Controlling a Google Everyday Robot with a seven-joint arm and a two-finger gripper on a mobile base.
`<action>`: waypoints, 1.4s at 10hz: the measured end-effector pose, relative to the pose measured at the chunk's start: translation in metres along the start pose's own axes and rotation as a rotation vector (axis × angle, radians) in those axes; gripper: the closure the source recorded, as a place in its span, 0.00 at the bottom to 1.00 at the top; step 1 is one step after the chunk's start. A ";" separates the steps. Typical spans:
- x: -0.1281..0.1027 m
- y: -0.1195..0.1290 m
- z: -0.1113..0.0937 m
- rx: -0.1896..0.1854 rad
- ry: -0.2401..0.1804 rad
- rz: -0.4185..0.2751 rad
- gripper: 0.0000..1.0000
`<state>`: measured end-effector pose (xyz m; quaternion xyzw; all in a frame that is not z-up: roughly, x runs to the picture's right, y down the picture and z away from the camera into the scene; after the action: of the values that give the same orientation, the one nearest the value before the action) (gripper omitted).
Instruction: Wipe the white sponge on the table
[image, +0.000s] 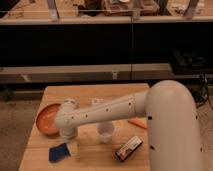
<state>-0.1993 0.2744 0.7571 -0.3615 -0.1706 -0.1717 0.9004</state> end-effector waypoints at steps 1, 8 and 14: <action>0.002 0.003 0.001 -0.016 -0.025 0.024 0.20; 0.003 0.018 0.007 0.037 -0.119 -0.091 0.20; 0.002 0.019 0.036 0.108 -0.164 -0.121 0.20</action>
<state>-0.1963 0.3122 0.7709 -0.3145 -0.2743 -0.1863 0.8895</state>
